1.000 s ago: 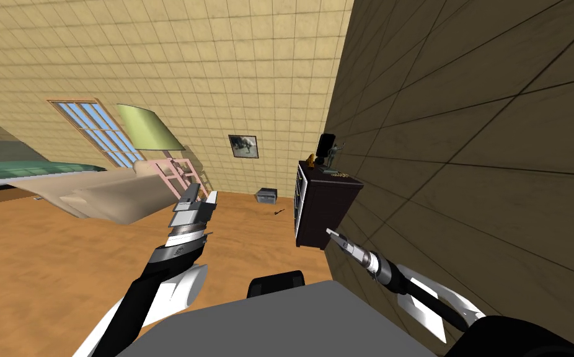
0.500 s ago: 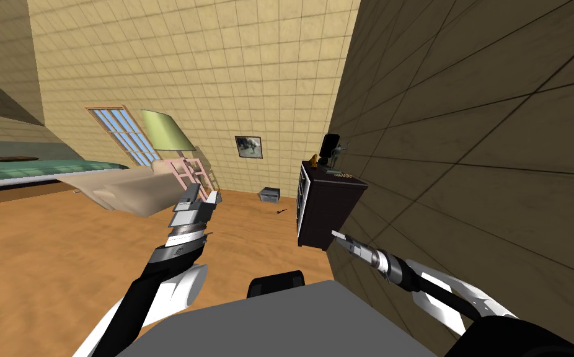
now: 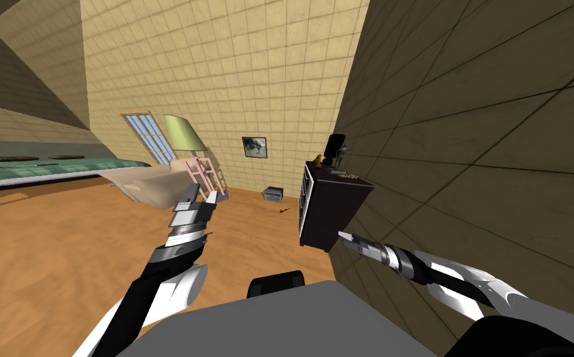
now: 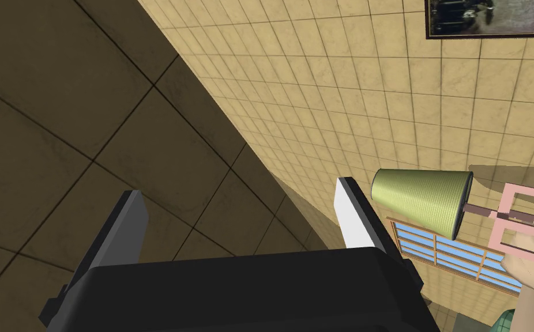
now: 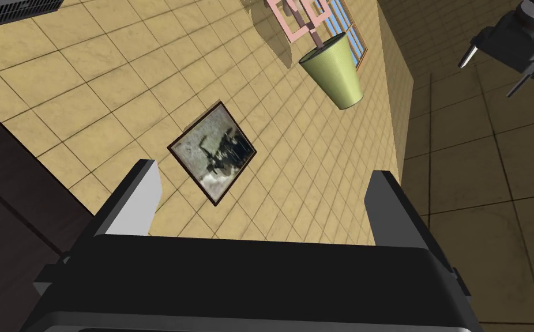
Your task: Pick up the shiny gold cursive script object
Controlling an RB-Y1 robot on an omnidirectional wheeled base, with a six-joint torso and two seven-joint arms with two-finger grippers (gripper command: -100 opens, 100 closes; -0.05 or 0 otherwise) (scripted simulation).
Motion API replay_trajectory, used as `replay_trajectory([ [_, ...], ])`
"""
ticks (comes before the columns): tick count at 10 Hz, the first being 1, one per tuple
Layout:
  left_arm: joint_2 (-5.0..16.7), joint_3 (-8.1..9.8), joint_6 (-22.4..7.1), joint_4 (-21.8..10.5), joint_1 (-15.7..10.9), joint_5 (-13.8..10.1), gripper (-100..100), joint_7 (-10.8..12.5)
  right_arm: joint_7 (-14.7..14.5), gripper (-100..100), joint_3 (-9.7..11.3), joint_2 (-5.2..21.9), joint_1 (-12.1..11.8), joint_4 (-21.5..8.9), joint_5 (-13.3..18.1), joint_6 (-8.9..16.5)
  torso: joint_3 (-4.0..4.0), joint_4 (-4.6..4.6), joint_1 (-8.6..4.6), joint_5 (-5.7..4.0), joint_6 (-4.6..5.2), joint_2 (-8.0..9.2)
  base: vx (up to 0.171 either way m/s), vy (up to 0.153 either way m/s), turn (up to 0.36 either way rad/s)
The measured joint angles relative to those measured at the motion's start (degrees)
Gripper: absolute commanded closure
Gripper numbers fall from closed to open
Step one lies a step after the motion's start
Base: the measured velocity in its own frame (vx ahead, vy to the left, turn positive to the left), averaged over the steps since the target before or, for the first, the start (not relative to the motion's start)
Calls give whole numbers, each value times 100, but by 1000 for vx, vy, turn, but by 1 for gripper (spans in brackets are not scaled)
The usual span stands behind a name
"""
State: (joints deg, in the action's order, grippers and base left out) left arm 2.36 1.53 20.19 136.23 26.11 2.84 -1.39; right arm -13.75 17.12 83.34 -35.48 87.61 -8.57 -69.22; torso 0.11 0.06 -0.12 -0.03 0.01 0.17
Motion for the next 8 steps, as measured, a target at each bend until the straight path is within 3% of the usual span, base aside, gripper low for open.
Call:
replay_trajectory([
  [7,0,1,0,0,1,0,0,0,-153,-100,229,1118,204,-1040,223,-540,-7,-2,-4,-1,5,-12,-23,-6,80],
  [8,0,1,0,0,2,0,0,0,-185,-100,218,1267,162,-1068,202,-558,-8,-3,-4,-2,7,-15,-22,-12,162],
])
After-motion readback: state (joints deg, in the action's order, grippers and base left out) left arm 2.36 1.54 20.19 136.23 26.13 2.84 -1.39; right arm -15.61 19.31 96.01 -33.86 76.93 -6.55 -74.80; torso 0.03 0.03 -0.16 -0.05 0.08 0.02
